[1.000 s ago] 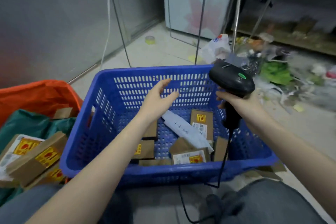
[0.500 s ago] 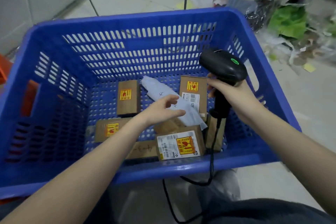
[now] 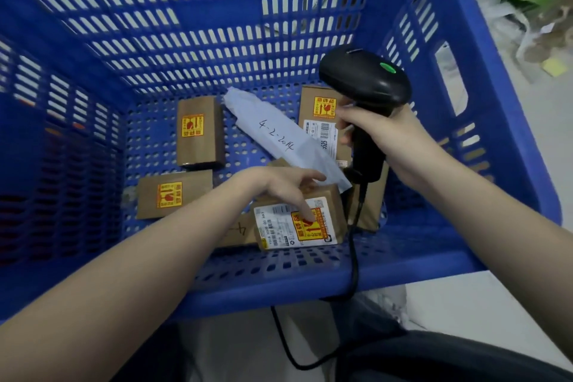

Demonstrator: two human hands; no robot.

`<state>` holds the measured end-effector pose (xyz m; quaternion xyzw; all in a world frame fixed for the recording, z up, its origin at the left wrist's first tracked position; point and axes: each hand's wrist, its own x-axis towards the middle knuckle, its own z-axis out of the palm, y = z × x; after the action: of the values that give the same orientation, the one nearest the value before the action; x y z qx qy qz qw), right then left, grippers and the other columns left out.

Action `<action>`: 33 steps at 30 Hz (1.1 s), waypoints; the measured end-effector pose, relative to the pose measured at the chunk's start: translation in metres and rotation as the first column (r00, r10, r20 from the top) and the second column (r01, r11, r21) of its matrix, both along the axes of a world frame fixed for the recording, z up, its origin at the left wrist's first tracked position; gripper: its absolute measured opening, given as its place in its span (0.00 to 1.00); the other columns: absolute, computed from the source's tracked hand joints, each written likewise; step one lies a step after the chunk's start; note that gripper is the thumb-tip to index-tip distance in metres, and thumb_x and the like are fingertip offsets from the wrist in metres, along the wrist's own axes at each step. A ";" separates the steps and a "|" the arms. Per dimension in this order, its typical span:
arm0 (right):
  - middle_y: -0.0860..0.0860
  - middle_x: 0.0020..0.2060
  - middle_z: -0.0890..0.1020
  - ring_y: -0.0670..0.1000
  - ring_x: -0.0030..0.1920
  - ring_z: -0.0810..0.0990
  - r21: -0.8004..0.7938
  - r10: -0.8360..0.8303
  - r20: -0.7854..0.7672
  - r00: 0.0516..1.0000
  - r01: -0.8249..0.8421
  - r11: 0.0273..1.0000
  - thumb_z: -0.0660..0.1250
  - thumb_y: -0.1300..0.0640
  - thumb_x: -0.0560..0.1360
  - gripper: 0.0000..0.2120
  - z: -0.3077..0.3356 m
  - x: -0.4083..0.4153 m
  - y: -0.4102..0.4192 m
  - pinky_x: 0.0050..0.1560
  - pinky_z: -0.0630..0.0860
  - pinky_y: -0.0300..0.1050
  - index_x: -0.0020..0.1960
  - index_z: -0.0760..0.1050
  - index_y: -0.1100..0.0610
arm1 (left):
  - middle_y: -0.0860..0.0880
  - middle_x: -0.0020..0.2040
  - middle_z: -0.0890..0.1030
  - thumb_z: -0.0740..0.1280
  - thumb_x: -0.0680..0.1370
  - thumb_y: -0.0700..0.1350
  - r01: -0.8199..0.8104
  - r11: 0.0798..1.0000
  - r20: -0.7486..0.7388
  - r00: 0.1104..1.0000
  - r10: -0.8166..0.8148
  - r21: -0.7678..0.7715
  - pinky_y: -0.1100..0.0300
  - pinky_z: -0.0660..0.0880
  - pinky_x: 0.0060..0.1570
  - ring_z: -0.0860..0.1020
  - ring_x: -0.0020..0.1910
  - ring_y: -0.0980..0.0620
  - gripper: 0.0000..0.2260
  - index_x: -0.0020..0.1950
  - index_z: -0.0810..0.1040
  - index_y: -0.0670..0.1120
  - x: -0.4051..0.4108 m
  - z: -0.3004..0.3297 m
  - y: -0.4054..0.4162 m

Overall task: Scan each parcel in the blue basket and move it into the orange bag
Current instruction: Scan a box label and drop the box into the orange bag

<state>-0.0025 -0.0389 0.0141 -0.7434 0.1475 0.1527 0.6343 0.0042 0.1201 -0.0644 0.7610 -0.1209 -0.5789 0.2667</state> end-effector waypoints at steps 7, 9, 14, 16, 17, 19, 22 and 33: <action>0.52 0.36 0.80 0.49 0.32 0.78 -0.001 -0.023 0.083 0.996 0.024 1.000 0.69 0.59 0.75 0.01 0.038 -0.001 -0.003 0.40 0.76 0.42 0.46 0.78 0.54 | 0.50 0.62 0.73 0.76 0.71 0.49 -0.175 0.979 0.229 0.954 0.196 -0.109 0.57 0.72 0.57 0.73 0.58 0.51 0.31 0.70 0.66 0.49 0.008 0.050 0.025; 0.50 0.34 0.80 0.48 0.30 0.78 0.020 -0.052 0.123 0.991 0.050 0.999 0.69 0.60 0.74 0.02 0.061 -0.003 0.000 0.36 0.76 0.40 0.45 0.78 0.54 | 0.49 0.62 0.72 0.75 0.71 0.51 -0.292 0.942 0.289 0.899 0.329 -0.165 0.56 0.73 0.56 0.73 0.58 0.50 0.31 0.69 0.65 0.48 0.009 0.076 0.037; 0.49 0.32 0.80 0.48 0.28 0.78 0.054 -0.077 0.244 0.967 0.066 0.996 0.70 0.60 0.74 0.02 0.130 -0.010 0.014 0.32 0.75 0.39 0.44 0.78 0.54 | 0.54 0.54 0.75 0.74 0.72 0.49 -0.570 0.726 0.347 0.639 0.687 -0.385 0.68 0.71 0.39 0.75 0.48 0.61 0.25 0.64 0.67 0.48 0.005 0.153 0.066; 0.49 0.31 0.80 0.48 0.28 0.78 0.076 -0.081 0.285 0.955 0.062 0.995 0.70 0.59 0.74 0.02 0.157 -0.016 0.023 0.32 0.74 0.39 0.44 0.78 0.53 | 0.54 0.52 0.76 0.75 0.71 0.48 -0.632 0.612 0.326 0.520 0.790 -0.475 0.67 0.73 0.41 0.76 0.47 0.61 0.25 0.63 0.68 0.48 0.001 0.185 0.079; 0.49 0.31 0.80 0.48 0.28 0.78 0.093 -0.089 0.302 0.949 0.064 0.994 0.70 0.59 0.74 0.02 0.166 -0.018 0.026 0.32 0.74 0.39 0.43 0.78 0.54 | 0.53 0.53 0.77 0.76 0.70 0.47 -0.657 0.554 0.296 0.471 0.831 -0.512 0.64 0.76 0.45 0.77 0.49 0.59 0.25 0.63 0.68 0.48 -0.002 0.196 0.084; 0.49 0.31 0.80 0.48 0.28 0.78 0.137 -0.108 0.340 0.934 0.064 0.988 0.70 0.59 0.74 0.03 0.192 -0.026 0.038 0.33 0.74 0.39 0.43 0.77 0.54 | 0.51 0.55 0.79 0.77 0.68 0.48 -0.684 0.446 0.250 0.372 0.894 -0.577 0.54 0.78 0.54 0.80 0.53 0.53 0.27 0.62 0.69 0.48 -0.009 0.223 0.099; 0.50 0.32 0.80 0.48 0.28 0.79 0.208 -0.153 0.359 0.921 0.081 0.975 0.70 0.59 0.74 0.03 0.218 -0.037 0.059 0.36 0.75 0.42 0.42 0.78 0.55 | 0.47 0.57 0.81 0.77 0.69 0.46 -0.703 0.255 0.123 0.233 0.965 -0.664 0.51 0.77 0.58 0.82 0.53 0.49 0.27 0.62 0.68 0.48 -0.024 0.253 0.117; 0.46 0.46 0.83 0.43 0.48 0.80 0.271 -0.209 0.315 0.926 0.123 0.955 0.74 0.55 0.71 0.12 0.207 -0.061 0.100 0.46 0.74 0.39 0.54 0.79 0.49 | 0.47 0.56 0.83 0.73 0.73 0.45 -0.678 -0.030 -0.166 0.137 0.976 -0.734 0.54 0.76 0.60 0.83 0.53 0.50 0.26 0.69 0.70 0.45 -0.068 0.266 0.140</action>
<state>-0.0638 0.0612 0.2209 -0.6587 0.0787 -0.0154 0.7481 -0.0636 0.2600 0.2021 0.6067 0.1314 -0.0165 0.7838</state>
